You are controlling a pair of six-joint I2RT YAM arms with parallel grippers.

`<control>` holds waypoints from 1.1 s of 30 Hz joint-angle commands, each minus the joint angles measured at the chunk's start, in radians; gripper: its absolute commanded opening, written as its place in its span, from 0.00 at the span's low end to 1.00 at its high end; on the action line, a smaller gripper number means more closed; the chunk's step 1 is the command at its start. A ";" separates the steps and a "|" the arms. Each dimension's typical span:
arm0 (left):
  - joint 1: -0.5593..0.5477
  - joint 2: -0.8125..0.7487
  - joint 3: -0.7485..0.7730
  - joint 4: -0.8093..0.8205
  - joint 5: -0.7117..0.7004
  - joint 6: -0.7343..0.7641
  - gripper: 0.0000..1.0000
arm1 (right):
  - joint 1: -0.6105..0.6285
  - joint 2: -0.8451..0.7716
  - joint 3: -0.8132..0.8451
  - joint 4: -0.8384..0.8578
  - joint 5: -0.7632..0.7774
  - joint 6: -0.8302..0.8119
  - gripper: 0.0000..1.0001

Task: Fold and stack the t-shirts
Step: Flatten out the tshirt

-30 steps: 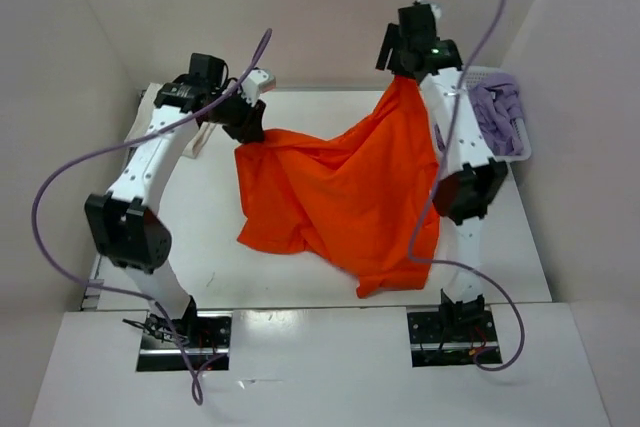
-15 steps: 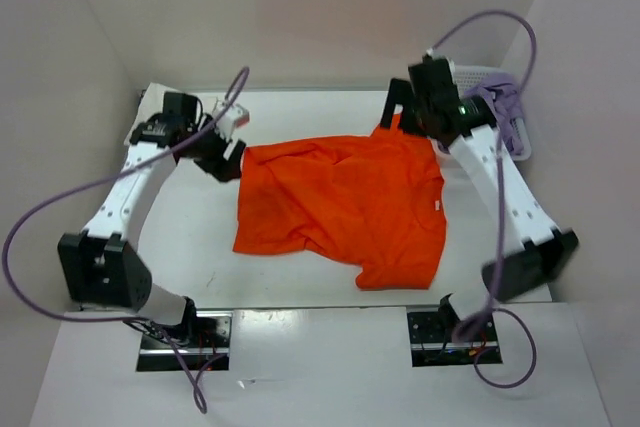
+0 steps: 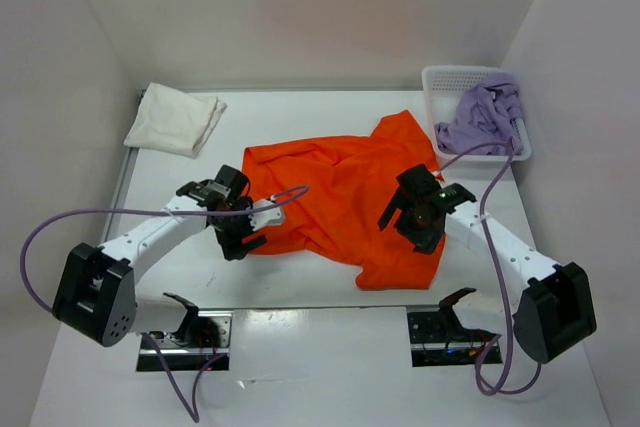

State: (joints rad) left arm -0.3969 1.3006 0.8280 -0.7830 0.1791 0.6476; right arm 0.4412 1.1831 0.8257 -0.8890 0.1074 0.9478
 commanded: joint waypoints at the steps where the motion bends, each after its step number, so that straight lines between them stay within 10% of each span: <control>1: -0.014 0.072 -0.006 0.120 -0.085 0.017 0.83 | 0.011 -0.063 -0.094 0.047 -0.032 0.156 1.00; 11: -0.066 0.225 -0.076 0.392 -0.211 0.018 0.76 | 0.022 -0.014 -0.132 0.033 0.020 0.246 1.00; 18: -0.036 0.312 0.008 0.369 -0.201 -0.051 0.06 | 0.154 0.003 -0.102 -0.085 -0.028 0.334 1.00; 31: 0.036 0.278 0.006 0.306 -0.219 -0.100 0.00 | 0.222 0.298 -0.119 0.057 -0.071 0.290 0.99; 33: 0.047 0.269 0.006 0.306 -0.219 -0.114 0.00 | 0.222 0.355 -0.074 0.058 0.006 0.255 0.80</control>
State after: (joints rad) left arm -0.3614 1.5791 0.8566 -0.4511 -0.0383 0.5667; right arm 0.6514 1.4502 0.7147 -0.8921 -0.0059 1.2469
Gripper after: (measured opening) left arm 0.014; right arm 0.844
